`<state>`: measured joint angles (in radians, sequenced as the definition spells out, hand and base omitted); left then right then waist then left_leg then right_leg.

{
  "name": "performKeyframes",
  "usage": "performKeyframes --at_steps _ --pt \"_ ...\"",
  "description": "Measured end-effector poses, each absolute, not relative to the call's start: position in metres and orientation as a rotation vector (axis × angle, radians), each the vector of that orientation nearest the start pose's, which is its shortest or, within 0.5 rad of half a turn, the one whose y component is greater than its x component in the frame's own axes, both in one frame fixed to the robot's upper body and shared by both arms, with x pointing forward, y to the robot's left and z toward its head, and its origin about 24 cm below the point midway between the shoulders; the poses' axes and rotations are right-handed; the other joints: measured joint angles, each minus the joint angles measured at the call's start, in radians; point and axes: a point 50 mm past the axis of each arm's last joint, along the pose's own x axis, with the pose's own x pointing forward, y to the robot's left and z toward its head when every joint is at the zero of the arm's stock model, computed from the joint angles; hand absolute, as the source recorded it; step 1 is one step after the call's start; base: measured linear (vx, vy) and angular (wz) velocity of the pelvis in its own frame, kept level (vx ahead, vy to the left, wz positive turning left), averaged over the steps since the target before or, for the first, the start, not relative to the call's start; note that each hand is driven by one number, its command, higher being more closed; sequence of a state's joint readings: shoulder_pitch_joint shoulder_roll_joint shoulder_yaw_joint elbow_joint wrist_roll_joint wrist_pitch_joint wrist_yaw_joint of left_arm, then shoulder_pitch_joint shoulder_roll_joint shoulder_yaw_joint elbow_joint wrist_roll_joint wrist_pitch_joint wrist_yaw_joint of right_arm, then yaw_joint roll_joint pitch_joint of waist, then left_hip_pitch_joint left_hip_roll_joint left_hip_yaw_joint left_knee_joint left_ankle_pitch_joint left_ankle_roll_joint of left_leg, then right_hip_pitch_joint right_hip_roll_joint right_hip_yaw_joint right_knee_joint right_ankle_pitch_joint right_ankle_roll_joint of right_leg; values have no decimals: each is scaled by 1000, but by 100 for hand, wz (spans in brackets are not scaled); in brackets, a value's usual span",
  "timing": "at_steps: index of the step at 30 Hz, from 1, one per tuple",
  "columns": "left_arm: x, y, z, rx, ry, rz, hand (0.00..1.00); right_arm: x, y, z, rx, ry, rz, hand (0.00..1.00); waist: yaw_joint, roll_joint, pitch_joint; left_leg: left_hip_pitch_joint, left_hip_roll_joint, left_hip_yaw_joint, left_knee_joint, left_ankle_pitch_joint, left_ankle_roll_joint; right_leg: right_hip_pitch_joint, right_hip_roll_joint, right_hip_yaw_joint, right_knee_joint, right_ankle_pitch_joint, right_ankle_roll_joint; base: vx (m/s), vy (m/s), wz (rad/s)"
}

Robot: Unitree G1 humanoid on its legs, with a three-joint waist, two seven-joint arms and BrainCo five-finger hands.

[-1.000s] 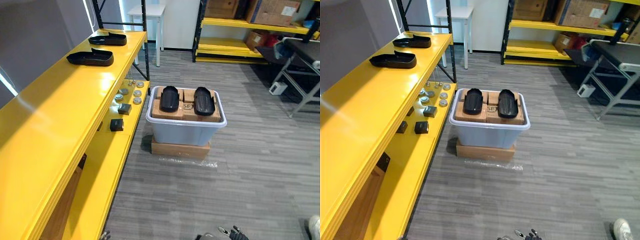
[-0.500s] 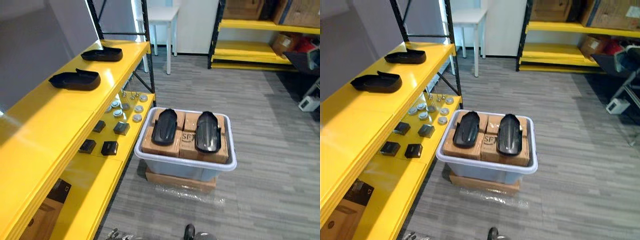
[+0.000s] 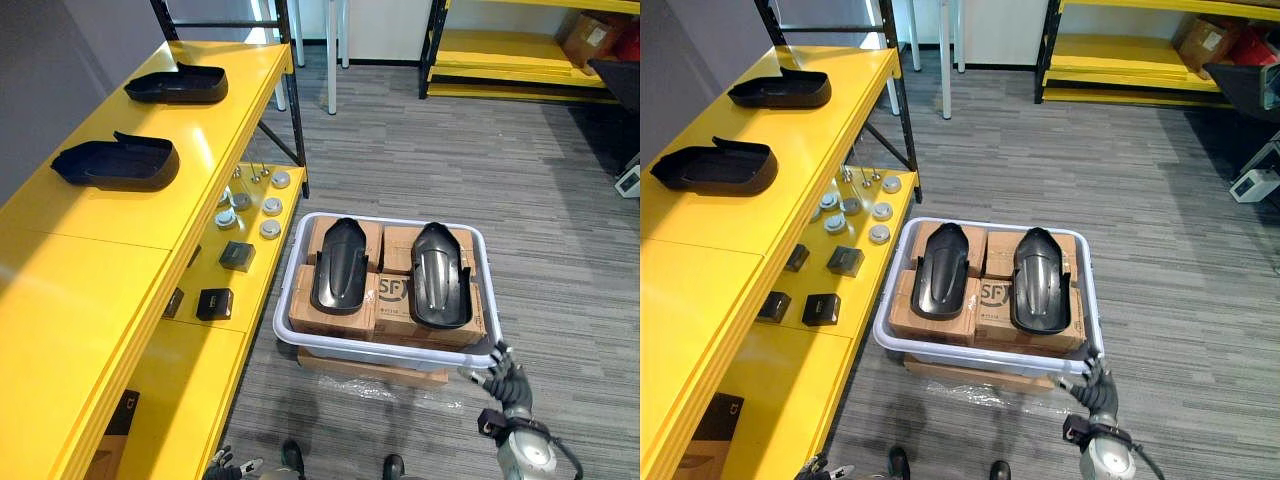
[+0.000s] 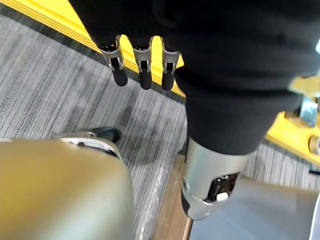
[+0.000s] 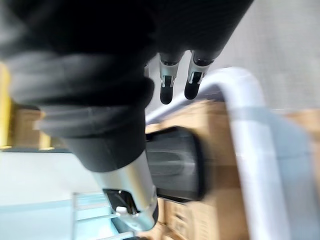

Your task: Walk over and take plastic housings, then place them on the shelf

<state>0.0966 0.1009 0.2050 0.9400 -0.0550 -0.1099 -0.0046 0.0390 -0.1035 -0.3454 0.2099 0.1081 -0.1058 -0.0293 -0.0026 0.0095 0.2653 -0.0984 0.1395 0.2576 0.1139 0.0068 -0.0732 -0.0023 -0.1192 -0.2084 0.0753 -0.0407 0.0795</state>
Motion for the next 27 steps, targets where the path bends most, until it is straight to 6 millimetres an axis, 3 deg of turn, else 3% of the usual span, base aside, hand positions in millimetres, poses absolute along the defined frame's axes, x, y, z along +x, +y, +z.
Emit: performKeyframes --at_steps 1,5,7,9,12,14,18,20,24,27 --pt "120 221 -142 -36 888 281 0 228 -261 11 12 80 -414 0 0 -1 6 -19 0 -8 7 0 0 -10 0 -4 0 0 0 -19 7 27" --pt "152 215 -129 -9 782 236 0 288 -277 60 -17 -62 -486 0 24 10 100 -138 8 -64 85 -7 9 -73 5 -43 21 0 0 -70 6 33" --pt "161 214 -124 -2 745 229 0 318 -287 88 -23 -104 -531 0 34 25 144 -174 9 -87 113 -9 13 -90 7 -53 32 0 0 -95 13 27" --pt "165 209 -122 14 732 211 0 346 -310 131 -59 -144 -598 0 63 59 176 -230 10 -101 150 -16 23 -131 6 -52 49 1 0 -85 33 10" --pt "163 207 -124 12 748 197 0 362 -328 165 -70 -142 -653 0 79 78 185 -288 8 -120 177 -18 27 -170 6 -55 57 1 0 -33 35 14" --pt "161 205 -127 24 768 176 0 367 -342 191 -97 -135 -693 0 92 86 190 -347 16 -133 218 -32 35 -214 12 -55 74 4 2 1 36 9" --pt "162 199 -130 33 787 148 0 359 -369 237 -143 -176 -794 0 103 120 208 -442 25 -155 305 -64 49 -276 14 -54 113 4 3 11 56 6" --pt "163 196 -132 39 801 145 0 354 -377 251 -148 -190 -835 0 104 130 213 -484 32 -161 344 -80 57 -306 15 -54 129 4 3 -14 74 -5" --pt "171 195 -131 34 801 159 0 343 -395 265 -152 -173 -923 0 108 138 220 -550 31 -173 382 -90 65 -362 11 -55 159 3 4 -34 62 1" --pt "172 192 -130 33 799 154 0 338 -401 265 -171 -151 -954 0 112 140 221 -562 29 -173 380 -88 67 -377 9 -55 159 1 6 -39 18 -2"
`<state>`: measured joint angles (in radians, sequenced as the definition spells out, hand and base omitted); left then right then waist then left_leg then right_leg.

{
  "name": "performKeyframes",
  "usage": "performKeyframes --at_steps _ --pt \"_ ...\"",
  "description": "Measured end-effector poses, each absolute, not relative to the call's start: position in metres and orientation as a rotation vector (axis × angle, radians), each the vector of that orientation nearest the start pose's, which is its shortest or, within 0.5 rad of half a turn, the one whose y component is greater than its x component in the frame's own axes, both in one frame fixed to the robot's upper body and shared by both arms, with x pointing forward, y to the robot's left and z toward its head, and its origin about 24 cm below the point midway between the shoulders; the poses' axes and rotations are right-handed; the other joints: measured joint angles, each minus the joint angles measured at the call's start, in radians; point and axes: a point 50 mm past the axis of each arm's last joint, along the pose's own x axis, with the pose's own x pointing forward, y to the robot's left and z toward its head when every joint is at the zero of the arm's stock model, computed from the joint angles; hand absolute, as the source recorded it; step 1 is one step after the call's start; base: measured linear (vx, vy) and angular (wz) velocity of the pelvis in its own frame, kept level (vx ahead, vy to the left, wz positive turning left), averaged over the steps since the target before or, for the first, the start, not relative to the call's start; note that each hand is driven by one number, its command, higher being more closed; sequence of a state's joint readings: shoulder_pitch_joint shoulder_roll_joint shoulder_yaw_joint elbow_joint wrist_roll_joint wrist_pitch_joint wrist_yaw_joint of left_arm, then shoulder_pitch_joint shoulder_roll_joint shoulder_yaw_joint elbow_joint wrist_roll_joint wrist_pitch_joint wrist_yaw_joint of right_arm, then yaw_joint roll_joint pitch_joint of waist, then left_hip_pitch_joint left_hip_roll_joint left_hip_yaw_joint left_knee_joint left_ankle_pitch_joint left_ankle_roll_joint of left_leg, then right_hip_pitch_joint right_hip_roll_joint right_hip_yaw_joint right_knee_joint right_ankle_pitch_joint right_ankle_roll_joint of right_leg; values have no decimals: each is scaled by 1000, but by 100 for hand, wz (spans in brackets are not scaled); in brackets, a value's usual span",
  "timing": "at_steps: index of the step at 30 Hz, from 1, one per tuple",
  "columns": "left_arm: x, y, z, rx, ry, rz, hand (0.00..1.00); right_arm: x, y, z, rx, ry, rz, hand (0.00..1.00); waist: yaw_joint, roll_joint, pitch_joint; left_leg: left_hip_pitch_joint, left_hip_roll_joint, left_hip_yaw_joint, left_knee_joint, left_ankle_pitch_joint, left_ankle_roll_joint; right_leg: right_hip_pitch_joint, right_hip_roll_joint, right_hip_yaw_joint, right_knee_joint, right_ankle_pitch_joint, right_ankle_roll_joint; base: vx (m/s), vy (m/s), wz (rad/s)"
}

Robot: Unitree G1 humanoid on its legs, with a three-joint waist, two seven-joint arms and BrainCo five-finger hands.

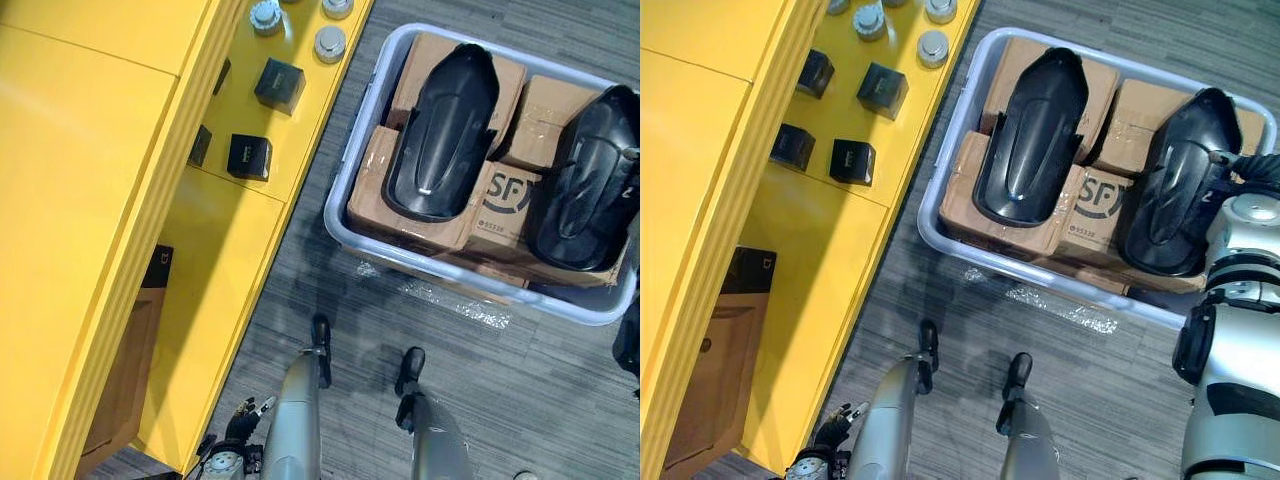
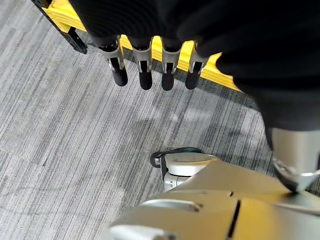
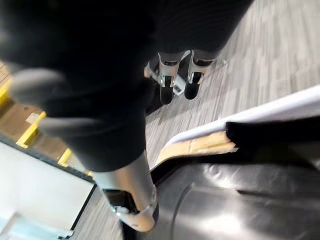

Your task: Walk over and take plastic housings, then place them on the shelf

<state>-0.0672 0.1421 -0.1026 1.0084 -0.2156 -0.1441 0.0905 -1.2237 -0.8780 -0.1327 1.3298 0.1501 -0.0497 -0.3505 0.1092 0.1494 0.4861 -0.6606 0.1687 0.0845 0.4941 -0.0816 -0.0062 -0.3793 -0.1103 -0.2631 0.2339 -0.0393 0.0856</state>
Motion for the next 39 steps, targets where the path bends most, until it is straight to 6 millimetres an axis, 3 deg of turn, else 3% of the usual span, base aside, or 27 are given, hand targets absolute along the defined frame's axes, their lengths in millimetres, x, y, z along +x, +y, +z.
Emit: performKeyframes --at_steps 11,12,16,21,26,27,28,30,32,34,37,39 --pt "177 193 -129 5 789 180 0 328 -415 247 -205 -7 -966 0 -8 3 1 -41 -16 -5 -79 60 -4 -64 -8 -21 -6 0 0 -7 -37 4" --pt "179 192 -127 -1 779 180 0 328 -416 247 -218 5 -954 100 -6 3 2 -56 -16 -9 -84 66 -4 -79 -8 -24 -5 1 -1 6 -25 7" --pt "190 189 -120 -37 732 181 0 323 -421 255 -314 24 -964 100 17 12 5 -100 -19 -13 -90 80 -3 -138 -15 -31 28 1 -2 0 -10 3" --pt "217 183 -99 -146 599 197 0 308 -435 282 -630 56 -996 100 10 14 6 -149 -48 -29 -99 100 -2 -225 -60 -55 146 -49 -5 -38 -19 19" --pt "227 181 -91 -209 547 228 0 320 -421 290 -769 36 -916 100 -11 7 4 -165 -46 -30 -98 104 -1 -247 -73 -78 186 -77 -12 -40 -36 7" --pt "227 182 -91 -211 546 231 0 323 -418 288 -769 35 -901 100 -16 5 5 -160 -46 -30 -101 106 -3 -246 -76 -78 193 -78 -12 63 -70 21" --pt "228 174 -89 -231 543 224 0 338 -404 244 -689 122 -794 100 -25 -21 0 -48 -55 -25 -151 126 -11 -153 -89 -103 193 -78 -14 79 -78 24" --pt "229 168 -89 -229 538 206 0 344 -396 225 -566 127 -764 100 -32 -38 -9 6 -63 -28 -195 145 -17 -115 -93 -107 186 -80 -16 58 -79 22" --pt "232 167 -85 -226 521 198 0 342 -399 225 -441 97 -782 100 -36 -43 -11 25 -67 -29 -226 164 -20 -97 -91 -110 161 -80 -16 21 -68 10" --pt "230 168 -82 -223 503 202 0 346 -391 217 -429 80 -766 100 -53 -51 -6 83 -71 -27 -253 169 -22 -36 -87 -114 124 -79 -15 37 -54 5" --pt "224 167 -57 -221 356 189 0 352 -372 200 -521 53 -757 100 -91 -62 -4 227 -81 -27 -288 170 -22 115 -85 -116 80 -72 -6 56 -24 8" --pt "228 171 -22 -234 176 196 0 345 -369 215 -583 -75 -812 100 -96 -63 -17 281 -82 -27 -297 169 -23 177 -77 -115 49 -69 -3 36 -10 2"
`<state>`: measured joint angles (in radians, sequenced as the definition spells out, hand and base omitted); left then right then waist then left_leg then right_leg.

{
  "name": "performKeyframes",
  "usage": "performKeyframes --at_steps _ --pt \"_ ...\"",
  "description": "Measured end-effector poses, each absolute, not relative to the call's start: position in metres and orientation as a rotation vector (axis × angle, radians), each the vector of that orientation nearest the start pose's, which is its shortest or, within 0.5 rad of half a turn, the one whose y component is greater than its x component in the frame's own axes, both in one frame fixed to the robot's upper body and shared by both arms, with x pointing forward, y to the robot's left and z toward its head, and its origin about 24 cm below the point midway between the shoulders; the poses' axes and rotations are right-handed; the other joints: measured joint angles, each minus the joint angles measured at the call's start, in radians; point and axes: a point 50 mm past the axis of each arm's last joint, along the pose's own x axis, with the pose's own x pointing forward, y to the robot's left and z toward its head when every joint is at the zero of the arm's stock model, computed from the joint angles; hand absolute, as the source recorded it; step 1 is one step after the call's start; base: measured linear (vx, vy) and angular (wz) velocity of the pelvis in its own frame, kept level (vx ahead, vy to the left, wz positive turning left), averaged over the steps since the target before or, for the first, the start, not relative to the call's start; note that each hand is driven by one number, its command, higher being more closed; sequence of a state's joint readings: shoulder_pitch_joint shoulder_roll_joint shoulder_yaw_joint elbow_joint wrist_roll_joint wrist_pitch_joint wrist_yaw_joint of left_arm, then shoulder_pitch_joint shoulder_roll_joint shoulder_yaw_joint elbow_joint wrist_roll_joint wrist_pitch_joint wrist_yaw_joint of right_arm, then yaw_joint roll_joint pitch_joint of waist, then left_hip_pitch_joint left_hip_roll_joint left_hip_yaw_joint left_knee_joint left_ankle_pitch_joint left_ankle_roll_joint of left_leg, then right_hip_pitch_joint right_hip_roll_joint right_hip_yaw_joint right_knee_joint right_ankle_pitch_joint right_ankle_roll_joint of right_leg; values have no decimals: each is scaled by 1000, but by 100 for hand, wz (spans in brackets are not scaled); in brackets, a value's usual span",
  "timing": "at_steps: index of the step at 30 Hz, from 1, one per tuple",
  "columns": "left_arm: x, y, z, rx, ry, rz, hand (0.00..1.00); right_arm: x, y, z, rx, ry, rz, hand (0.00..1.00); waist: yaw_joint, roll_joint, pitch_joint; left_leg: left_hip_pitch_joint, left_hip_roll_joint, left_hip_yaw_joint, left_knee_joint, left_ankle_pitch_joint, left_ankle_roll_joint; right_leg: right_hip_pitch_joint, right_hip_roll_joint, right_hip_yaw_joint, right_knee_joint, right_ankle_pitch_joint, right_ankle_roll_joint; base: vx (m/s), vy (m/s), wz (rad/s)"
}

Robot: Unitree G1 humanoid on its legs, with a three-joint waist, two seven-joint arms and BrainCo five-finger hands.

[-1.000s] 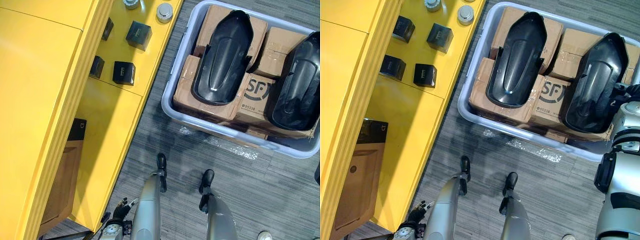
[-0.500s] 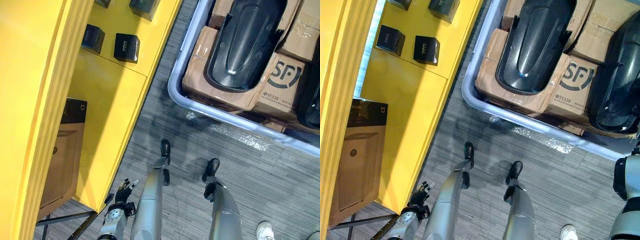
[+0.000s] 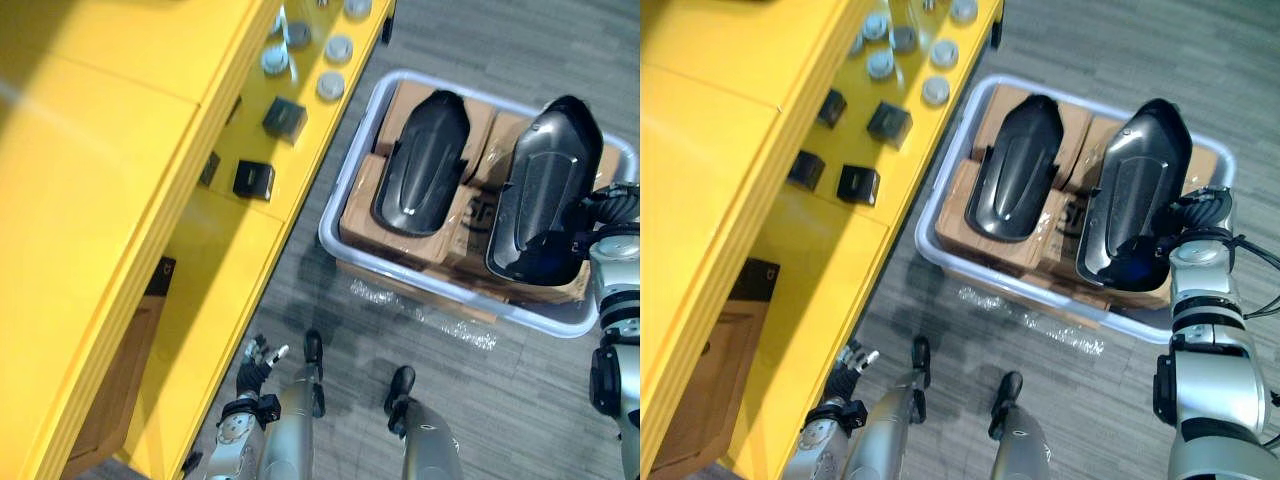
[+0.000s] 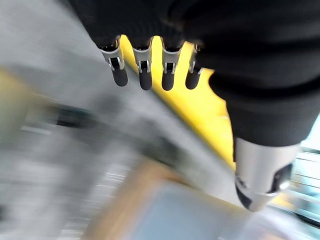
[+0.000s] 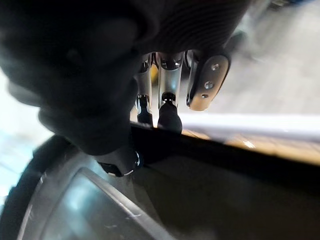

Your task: Walk over and take plastic housings, then place them on the shelf

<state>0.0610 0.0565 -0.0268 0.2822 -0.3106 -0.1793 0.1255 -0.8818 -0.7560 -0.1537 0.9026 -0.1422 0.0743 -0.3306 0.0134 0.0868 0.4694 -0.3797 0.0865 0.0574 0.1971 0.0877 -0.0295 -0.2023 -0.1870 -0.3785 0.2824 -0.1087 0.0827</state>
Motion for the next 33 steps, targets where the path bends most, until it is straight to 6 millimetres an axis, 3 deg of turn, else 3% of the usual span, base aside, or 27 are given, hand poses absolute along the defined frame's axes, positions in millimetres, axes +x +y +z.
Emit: performKeyframes --at_steps 2,7,9,13,15,17,22,27,33 --pt "228 173 -6 -231 107 191 0 340 -364 217 -626 -133 -848 100 0 -6 -21 28 -1 -1 -28 3 -2 20 4 0 -16 0 0 32 -11 -3" --pt "218 175 22 -178 -9 173 0 320 -332 163 -785 -146 -798 100 -3 -53 -125 169 -17 0 -153 34 -6 138 12 -6 -90 1 3 55 -23 5" --pt "220 172 33 -186 -56 162 0 314 -323 148 -826 -136 -773 100 -10 -57 -163 207 -23 -6 -186 46 -5 175 13 -17 -112 4 8 55 -13 12" --pt "231 153 55 -241 -143 63 0 309 -308 152 -863 -199 -752 100 -23 -59 -220 286 -34 -1 -259 64 -2 237 13 -17 -156 13 21 50 2 0" --pt "240 127 61 -333 -135 -80 0 309 -298 161 -905 -256 -737 100 -25 -64 -259 312 -34 8 -283 73 -3 255 16 -9 -174 26 21 55 3 -10" --pt "248 101 61 -401 -94 -221 0 312 -285 167 -934 -308 -698 100 -25 -70 -284 327 -33 20 -284 73 -3 269 19 10 -188 31 20 27 -4 -15" --pt "258 62 49 -492 39 -371 0 317 -244 169 -911 -400 -597 100 -45 -70 -329 351 -17 32 -284 76 -7 286 35 28 -193 40 7 -8 -22 -11" --pt "261 45 34 -505 156 -405 0 319 -201 164 -851 -462 -480 100 -46 -69 -350 359 5 43 -290 82 -16 291 61 49 -214 41 -2 -88 -30 -13" --pt "275 40 40 -488 159 -374 0 316 -155 160 -783 -526 -344 100 -42 -70 -368 349 30 48 -290 88 -26 288 84 63 -248 51 -10 -97 -16 -8"
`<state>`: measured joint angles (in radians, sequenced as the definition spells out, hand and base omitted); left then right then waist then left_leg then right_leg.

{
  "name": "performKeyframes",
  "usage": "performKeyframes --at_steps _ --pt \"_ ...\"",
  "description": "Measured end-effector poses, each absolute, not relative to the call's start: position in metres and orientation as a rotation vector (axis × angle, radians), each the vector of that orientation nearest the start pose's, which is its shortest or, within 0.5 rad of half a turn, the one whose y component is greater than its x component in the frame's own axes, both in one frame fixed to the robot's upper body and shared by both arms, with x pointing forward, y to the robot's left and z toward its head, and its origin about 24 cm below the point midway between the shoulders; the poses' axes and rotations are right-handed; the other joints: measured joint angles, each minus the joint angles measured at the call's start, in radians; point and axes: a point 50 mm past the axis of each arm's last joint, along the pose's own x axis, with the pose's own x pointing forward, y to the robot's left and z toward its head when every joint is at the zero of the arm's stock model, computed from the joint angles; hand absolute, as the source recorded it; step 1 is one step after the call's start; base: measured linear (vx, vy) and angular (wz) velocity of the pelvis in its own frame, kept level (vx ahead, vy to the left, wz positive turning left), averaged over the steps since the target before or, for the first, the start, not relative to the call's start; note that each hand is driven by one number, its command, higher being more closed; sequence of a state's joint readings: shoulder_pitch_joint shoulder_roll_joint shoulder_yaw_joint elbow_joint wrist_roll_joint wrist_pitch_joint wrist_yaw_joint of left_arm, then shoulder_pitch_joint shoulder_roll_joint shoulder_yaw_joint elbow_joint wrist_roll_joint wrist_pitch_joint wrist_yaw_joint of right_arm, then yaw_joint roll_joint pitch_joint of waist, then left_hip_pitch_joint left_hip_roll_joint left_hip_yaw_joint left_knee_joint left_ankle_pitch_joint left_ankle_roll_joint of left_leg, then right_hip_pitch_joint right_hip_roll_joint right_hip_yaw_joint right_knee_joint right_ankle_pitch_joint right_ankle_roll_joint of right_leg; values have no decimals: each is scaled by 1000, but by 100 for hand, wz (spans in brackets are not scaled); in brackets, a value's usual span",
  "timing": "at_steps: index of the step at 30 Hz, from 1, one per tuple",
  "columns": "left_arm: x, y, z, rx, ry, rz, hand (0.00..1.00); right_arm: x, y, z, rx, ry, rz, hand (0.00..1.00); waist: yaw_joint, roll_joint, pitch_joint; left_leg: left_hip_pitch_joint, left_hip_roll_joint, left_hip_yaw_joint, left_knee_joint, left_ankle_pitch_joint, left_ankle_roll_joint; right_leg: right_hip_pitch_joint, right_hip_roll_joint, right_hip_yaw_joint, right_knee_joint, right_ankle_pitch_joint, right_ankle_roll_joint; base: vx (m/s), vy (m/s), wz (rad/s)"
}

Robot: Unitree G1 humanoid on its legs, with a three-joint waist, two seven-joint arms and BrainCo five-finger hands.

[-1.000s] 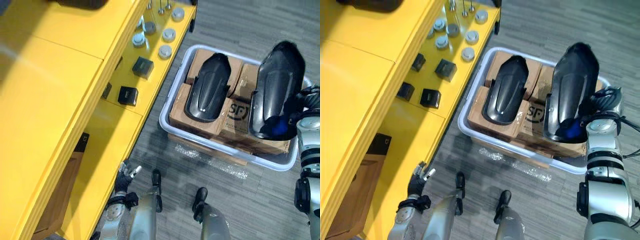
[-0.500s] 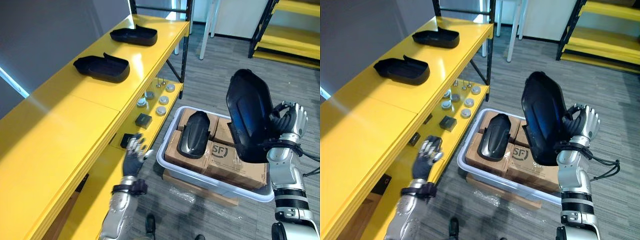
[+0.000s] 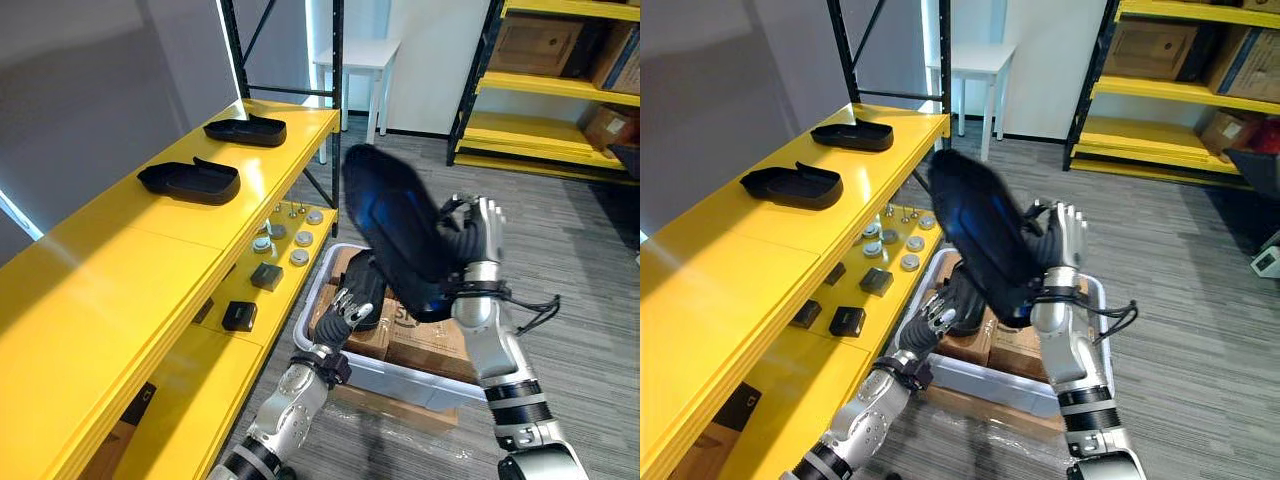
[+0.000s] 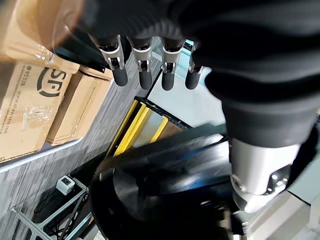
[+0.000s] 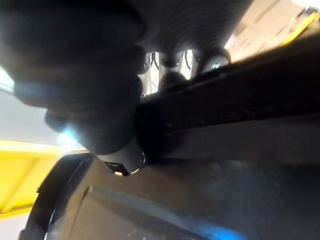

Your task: Walk over and take plastic housings, then place them on the shelf

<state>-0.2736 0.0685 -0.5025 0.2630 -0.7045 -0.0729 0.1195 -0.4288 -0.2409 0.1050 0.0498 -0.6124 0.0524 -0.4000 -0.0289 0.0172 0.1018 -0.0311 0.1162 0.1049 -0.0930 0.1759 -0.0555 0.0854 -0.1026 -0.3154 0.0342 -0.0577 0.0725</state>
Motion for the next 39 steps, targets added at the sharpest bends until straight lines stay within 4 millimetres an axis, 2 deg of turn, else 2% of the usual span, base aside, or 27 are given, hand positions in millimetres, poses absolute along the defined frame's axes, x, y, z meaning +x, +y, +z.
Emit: performKeyframes --at_steps 5,8,11,12,15,18,23,25,27,28,29,30,31,32,33,34,35,36,37,38,39 --pt "284 30 46 -418 149 -363 0 312 -126 150 -732 -532 -249 100 12 -1 -19 -8 -1 -4 0 6 0 7 5 -3 -28 29 -4 5 1 2" --pt "286 30 43 -410 170 -310 0 310 -116 148 -704 -538 -217 100 9 -2 -22 -8 -5 -24 0 10 -3 19 5 -21 -29 31 -4 23 -6 18" --pt "288 32 45 -413 170 -259 0 308 -110 144 -687 -537 -194 100 21 -8 -30 -8 -5 -29 1 12 -6 22 8 -23 -29 31 -5 25 -7 8" --pt "290 34 46 -418 163 -240 100 306 -106 142 -680 -537 -178 100 20 -8 -31 -8 -5 -29 1 12 -6 22 9 -23 -29 31 -5 0 0 0" --pt "293 41 49 -448 147 -180 100 305 -99 142 -648 -544 -172 100 19 -9 -35 -8 -5 -30 1 13 -7 23 11 -23 -29 31 -5 0 0 0" --pt "295 45 51 -565 156 -118 100 302 -93 138 -598 -542 -155 100 19 -12 -40 -4 -4 -30 0 13 -7 27 11 -22 -30 31 -6 -12 1 0" --pt "300 65 59 -728 97 45 100 292 -82 129 -487 -549 -119 100 25 -13 -41 -11 -4 -46 1 16 -13 28 18 -41 -31 32 -9 -39 -6 8" --pt "294 66 60 -767 84 78 100 287 -77 127 -418 -550 -110 100 28 -14 -43 -45 -9 -86 1 26 -19 25 20 -102 -27 30 -11 -34 -22 73" --pt "294 65 61 -767 76 96 100 285 -78 124 -386 -542 -110 100 36 -19 -48 -86 -2 -45 3 15 -7 23 12 -171 -30 31 -11 -29 -5 96" --pt "294 65 63 -760 66 97 100 285 -79 124 -366 -537 -115 100 33 -24 -48 -113 9 32 17 0 12 26 4 -232 -33 32 -10 13 28 139" --pt "294 65 65 -752 51 105 100 285 -80 125 -353 -537 -113 100 31 -34 -42 -153 32 187 86 -32 56 37 -15 -296 -34 33 -6 53 82 192" --pt "294 66 65 -741 49 122 100 287 -80 123 -336 -525 -108 100 39 -34 -41 -183 82 410 189 -81 133 50 -32 -357 -11 19 14 103 96 172" --pt "293 67 65 -736 46 127 100 287 -80 122 -333 -522 -107 100 44 -34 -41 -179 114 509 234 -92 153 59 -39 -384 5 10 26 188 104 162" --pt "291 69 66 -724 26 138 100 288 -79 123 -318 -528 -102 100 45 -35 -42 -165 165 691 314 -116 173 75 -63 -430 37 -13 52 240 126 123" --pt "289 78 72 -721 -18 167 100 289 -72 128 -304 -548 -81 0 59 -36 -41 -174 164 743 355 -155 197 69 -94 -444 68 -29 72 224 158 89" --pt "287 84 75 -717 -43 186 100 290 -65 129 -291 -553 -58 0 70 -38 -40 -179 159 747 370 -168 191 66 -106 -439 72 -35 78 166 181 36" --pt "284 96 79 -682 -95 228 100 290 -54 135 -257 -566 -27 0 77 -40 -41 -184 135 737 384 -190 175 72 -126 -440 70 -46 83 94 128 27" --pt "281 102 83 -648 -132 248 100 288 -51 135 -223 -557 -16 0 76 -45 -40 -181 104 723 376 -208 162 82 -148 -448 80 -55 85 136 170 62" --pt "279 109 88 -597 -182 272 100 286 -49 134 -194 -555 9 0 73 -52 -37 -163 57 708 358 -233 159 97 -199 -478 134 -80 80 131 153 70" --pt "278 110 91 -574 -204 277 100 286 -48 132 -176 -546 23 0 70 -53 -36 -151 33 699 347 -240 158 102 -233 -494 185 -81 79 155 228 95" --pt "278 114 97 -536 -243 290 100 284 -52 124 -167 -510 34 0 62 -54 -34 -120 -18 661 309 -240 159 89 -322 -492 372 -72 69 112 275 120"
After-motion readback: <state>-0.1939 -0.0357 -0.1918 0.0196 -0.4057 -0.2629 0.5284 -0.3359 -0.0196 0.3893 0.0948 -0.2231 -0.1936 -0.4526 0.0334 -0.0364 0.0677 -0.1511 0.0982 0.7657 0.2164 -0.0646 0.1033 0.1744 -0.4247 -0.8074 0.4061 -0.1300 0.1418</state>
